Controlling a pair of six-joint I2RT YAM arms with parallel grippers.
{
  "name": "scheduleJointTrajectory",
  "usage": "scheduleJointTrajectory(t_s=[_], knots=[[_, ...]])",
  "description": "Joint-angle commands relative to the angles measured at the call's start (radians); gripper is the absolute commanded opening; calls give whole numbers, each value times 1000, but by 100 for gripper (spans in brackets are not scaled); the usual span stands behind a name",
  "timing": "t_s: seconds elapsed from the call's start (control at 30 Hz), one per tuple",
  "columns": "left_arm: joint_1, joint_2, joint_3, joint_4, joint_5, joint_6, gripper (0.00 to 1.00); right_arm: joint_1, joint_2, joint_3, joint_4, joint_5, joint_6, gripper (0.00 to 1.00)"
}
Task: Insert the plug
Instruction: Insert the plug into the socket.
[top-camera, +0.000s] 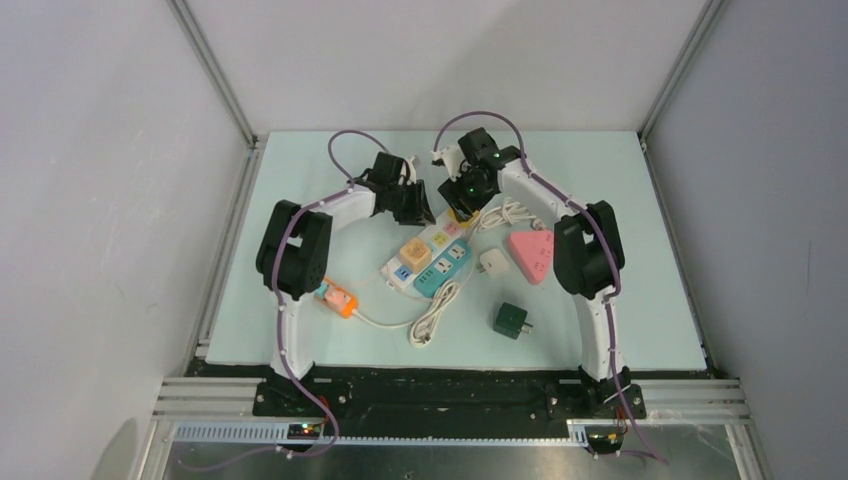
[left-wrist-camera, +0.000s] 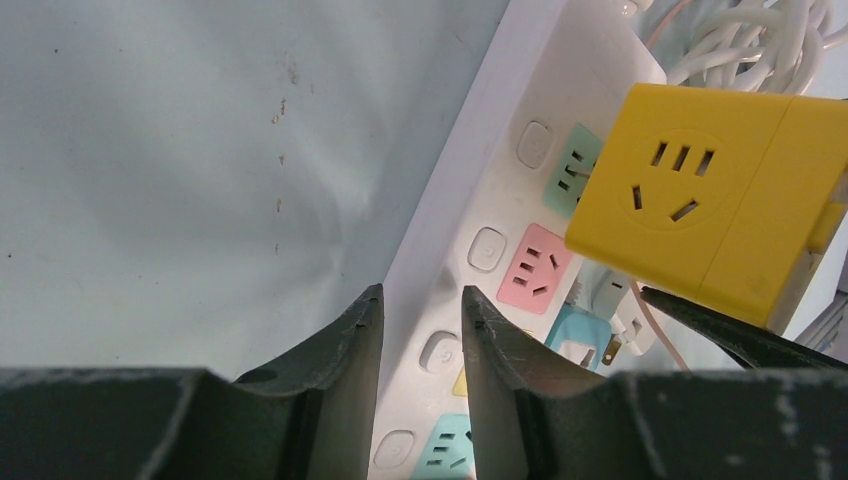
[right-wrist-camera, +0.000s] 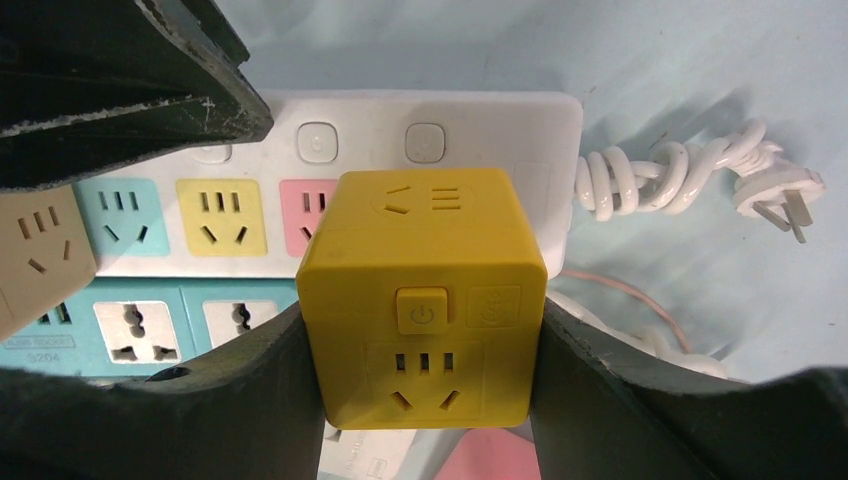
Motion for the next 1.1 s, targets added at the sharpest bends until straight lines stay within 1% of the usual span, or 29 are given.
scheduleJointTrajectory(t_s=[0.0, 0.17, 0.27, 0.47, 0.73, 0.83, 1.07], knots=[[5, -21, -6, 12, 21, -8, 38, -25, 18, 64, -78, -43, -48, 0], [5, -16, -5, 13, 22, -9, 38, -6, 47, 76, -101, -71, -65, 0], [6, -19, -10, 13, 19, -9, 38, 1, 75, 95, -114, -30, -60, 0], [6, -17, -9, 13, 21, -14, 38, -1, 66, 93, -120, -5, -52, 0], [6, -40, -5, 13, 11, -16, 36, 32, 119, 87, -140, 66, -41, 0], [5, -61, -15, 12, -7, -21, 35, 44, 138, 82, -139, 107, -32, 0], [8, -175, -62, 21, -99, -28, 34, 57, 161, 43, -123, 126, 11, 0]])
